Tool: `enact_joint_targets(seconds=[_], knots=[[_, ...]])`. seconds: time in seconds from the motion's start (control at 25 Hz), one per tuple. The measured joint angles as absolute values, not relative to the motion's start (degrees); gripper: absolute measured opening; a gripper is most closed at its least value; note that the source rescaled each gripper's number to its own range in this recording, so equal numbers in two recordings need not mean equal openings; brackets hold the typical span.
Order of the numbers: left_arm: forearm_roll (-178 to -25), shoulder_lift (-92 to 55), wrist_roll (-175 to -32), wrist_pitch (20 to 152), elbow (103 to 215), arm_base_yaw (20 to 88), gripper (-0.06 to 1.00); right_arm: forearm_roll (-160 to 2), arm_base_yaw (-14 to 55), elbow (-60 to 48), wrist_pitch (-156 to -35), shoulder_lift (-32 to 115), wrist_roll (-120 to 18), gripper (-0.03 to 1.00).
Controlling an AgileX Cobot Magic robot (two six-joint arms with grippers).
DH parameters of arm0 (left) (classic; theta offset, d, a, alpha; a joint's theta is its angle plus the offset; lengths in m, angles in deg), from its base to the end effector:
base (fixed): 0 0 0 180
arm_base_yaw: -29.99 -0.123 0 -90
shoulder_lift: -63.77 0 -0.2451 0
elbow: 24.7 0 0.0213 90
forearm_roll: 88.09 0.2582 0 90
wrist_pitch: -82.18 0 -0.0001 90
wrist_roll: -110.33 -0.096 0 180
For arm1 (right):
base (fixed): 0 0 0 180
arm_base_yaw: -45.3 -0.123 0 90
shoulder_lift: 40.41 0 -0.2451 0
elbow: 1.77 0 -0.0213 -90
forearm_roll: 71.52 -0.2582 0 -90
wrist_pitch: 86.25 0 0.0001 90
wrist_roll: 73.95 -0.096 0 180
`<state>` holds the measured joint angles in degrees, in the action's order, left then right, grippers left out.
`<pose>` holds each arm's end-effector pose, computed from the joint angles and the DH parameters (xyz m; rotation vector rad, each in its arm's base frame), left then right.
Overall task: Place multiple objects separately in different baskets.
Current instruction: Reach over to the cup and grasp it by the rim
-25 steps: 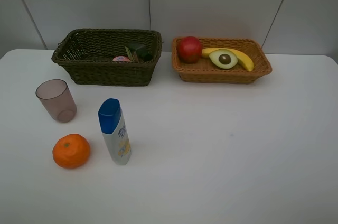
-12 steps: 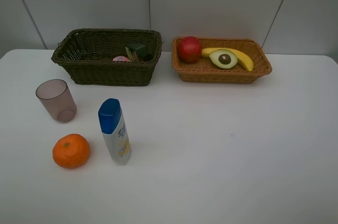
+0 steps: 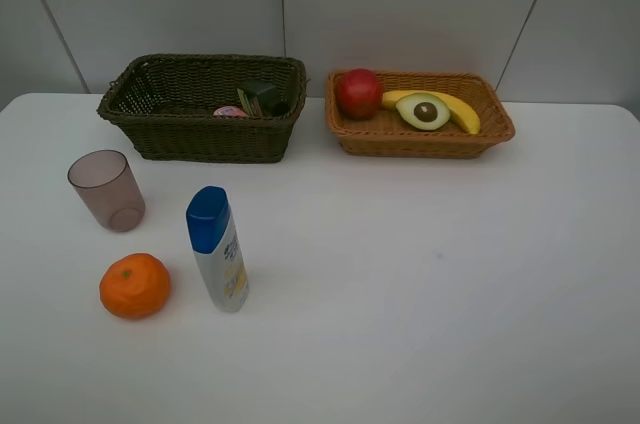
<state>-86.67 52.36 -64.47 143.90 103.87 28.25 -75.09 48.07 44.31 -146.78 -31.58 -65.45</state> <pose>0.0587 0.0039 0.2538 -0.1313 2.1697 -0.0041 0.0436 0.0031 0.2853 -0.1043 2.0109 -0.0511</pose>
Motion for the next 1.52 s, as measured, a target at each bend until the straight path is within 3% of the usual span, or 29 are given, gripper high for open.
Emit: enact_joint_targets(seconds=[0.6, 1.32, 1.52], knots=[[-87.8, 26.0, -75.9, 144.0, 119.9, 28.3, 1.0, -75.1, 48.1, 44.3, -146.8, -31.6, -65.4, 0.98], [-94.1, -10.0, -88.5, 142.4, 131.8, 28.3, 1.0, -75.1, 48.1, 44.3, -146.8, -31.6, -65.4, 0.98], [-94.1, -18.3, -91.3, 141.5, 135.1, 31.4, 1.0, -75.1, 48.1, 44.3, -146.8, -31.6, -65.4, 0.98]])
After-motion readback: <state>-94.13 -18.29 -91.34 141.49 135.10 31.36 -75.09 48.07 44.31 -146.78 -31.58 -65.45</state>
